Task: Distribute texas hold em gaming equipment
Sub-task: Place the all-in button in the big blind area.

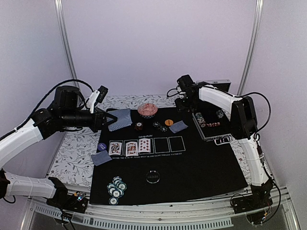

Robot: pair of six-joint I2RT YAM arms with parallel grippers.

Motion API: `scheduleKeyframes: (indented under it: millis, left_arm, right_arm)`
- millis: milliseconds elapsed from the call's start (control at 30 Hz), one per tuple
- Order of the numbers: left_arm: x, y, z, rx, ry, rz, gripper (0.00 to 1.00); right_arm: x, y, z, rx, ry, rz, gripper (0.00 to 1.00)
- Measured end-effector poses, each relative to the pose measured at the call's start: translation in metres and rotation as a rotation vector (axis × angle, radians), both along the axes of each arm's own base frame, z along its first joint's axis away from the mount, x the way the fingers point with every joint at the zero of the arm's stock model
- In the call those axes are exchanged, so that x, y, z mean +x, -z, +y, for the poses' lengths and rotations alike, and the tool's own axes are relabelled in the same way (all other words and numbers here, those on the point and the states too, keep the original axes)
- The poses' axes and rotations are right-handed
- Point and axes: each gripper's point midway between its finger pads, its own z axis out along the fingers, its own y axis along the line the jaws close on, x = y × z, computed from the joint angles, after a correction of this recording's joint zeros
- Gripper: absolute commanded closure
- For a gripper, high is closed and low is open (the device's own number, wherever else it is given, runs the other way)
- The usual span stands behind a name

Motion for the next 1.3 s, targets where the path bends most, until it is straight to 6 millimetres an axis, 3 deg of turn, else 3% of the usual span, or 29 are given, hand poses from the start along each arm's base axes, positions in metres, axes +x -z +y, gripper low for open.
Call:
scheduleKeyframes:
  millis: [200,367,633,700,833,1100,1233,1300]
  left_arm:
    - [0.000,0.000,0.000,0.002,-0.002,0.001,1.00]
    - [0.000,0.000,0.000,0.002,-0.002,0.001,1.00]
    - [0.000,0.000,0.000,0.002,-0.002,0.001,1.00]
    - [0.000,0.001,0.000,0.002,-0.002,0.001,1.00]
    - [0.000,0.001,0.000,0.002,-0.002,0.001,1.00]
    - [0.000,0.001,0.000,0.002,-0.001,0.002,1.00]
    - [0.000,0.001,0.000,0.002,0.000,0.003,1.00]
    - [0.000,0.001,0.000,0.001,0.002,0.004,1.00]
  right_arm:
    - [0.021,0.055,-0.010,-0.055,0.009,0.020,0.53]
    - [0.025,0.078,-0.014,-0.076,0.015,0.028,0.53]
    - [0.027,0.078,-0.011,-0.062,0.008,0.026,0.47]
    - [0.027,0.078,-0.009,-0.054,0.001,0.029,0.42]
    - [0.026,0.079,-0.008,-0.046,-0.007,0.034,0.21]
    - [0.019,0.079,-0.005,-0.044,-0.026,0.063,0.15]
    - [0.009,0.057,0.005,-0.035,-0.065,0.047,0.13]
    - [-0.001,0.030,0.015,-0.031,-0.110,0.010,0.11]
